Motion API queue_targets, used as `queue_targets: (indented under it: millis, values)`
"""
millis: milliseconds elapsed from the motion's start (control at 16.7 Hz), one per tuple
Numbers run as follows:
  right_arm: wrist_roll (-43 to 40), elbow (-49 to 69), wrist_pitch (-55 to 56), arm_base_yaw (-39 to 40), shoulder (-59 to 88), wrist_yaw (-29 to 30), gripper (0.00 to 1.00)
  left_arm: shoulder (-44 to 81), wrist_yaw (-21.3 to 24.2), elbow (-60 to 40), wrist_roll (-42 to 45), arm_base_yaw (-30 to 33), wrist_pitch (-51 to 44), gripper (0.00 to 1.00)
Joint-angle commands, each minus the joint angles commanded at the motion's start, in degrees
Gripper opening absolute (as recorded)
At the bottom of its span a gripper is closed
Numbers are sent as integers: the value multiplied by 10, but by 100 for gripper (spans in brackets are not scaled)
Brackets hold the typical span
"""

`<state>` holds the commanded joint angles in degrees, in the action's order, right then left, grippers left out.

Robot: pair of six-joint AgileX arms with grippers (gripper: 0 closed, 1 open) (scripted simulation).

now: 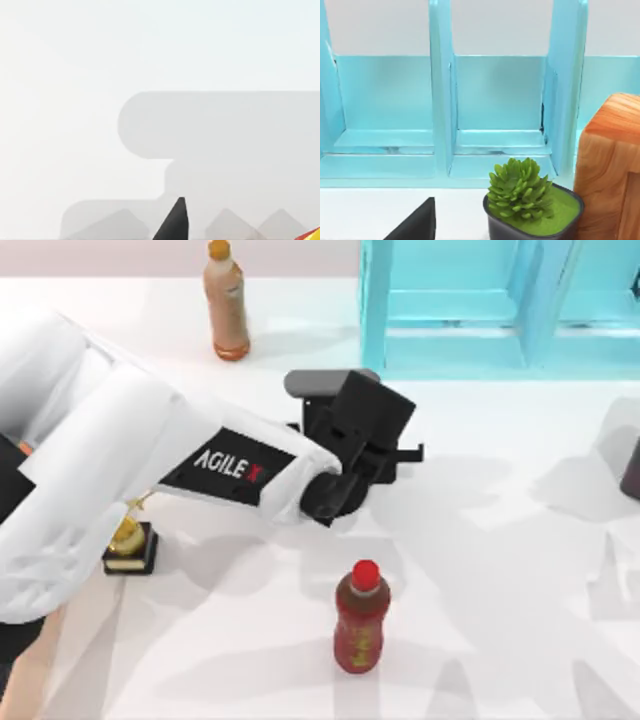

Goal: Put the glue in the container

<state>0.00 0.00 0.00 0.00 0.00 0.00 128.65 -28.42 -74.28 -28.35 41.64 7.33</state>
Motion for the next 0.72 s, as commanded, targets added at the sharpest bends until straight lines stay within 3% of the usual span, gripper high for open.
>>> queue_targets:
  millis: [300,720]
  values:
    - [0,0,0,0,0,0,100,0,0,0,0,0,0,2]
    - [0,0,0,0,0,0,100,0,0,0,0,0,0,0]
